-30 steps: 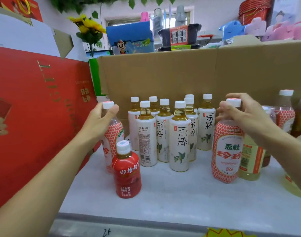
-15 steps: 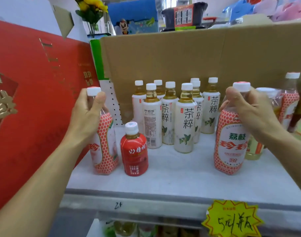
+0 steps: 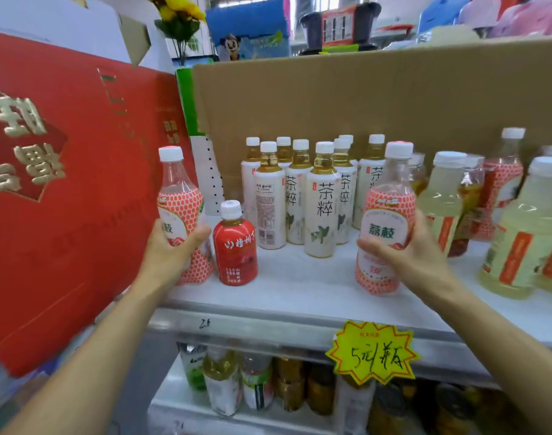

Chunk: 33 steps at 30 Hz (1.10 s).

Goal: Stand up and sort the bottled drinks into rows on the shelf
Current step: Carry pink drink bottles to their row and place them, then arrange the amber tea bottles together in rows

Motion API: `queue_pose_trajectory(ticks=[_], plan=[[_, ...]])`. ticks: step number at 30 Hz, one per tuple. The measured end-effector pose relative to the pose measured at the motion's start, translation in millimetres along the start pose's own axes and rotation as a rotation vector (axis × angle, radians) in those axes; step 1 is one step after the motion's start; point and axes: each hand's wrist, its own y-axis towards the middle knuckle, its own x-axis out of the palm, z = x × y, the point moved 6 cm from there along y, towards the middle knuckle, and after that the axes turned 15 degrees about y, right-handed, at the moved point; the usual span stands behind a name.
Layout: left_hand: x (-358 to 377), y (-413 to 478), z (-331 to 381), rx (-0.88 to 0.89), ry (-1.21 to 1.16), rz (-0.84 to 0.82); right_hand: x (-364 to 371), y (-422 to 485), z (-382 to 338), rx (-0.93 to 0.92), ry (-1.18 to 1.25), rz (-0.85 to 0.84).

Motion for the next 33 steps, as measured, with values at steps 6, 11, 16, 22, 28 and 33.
queue_pose_trajectory(ticks=[6, 11, 16, 22, 28, 33], plan=[[-12.6, -29.9, 12.9, -0.056, -0.063, 0.179, 1.5, -3.7, -7.9, -0.056, 0.021, -0.046], [-5.2, -83.7, 66.9, 0.074, -0.145, 0.251, -13.1, -15.6, -29.2, -0.131, 0.012, -0.031], [46.1, -141.0, 128.5, 0.167, -0.205, 0.095, -45.8, -44.1, -57.9, -0.160, 0.026, -0.049], [142.6, -206.7, 189.0, 0.191, -0.277, -0.128, -119.5, -87.0, -71.1, -0.132, 0.003, -0.048], [222.4, -262.1, 224.8, 0.154, -0.337, -0.308, -207.4, -125.2, -81.0, -0.099, -0.005, 0.049], [279.3, -300.8, 257.5, 0.151, -0.367, -0.441, -282.5, -150.6, -84.8, -0.056, -0.036, 0.164]])
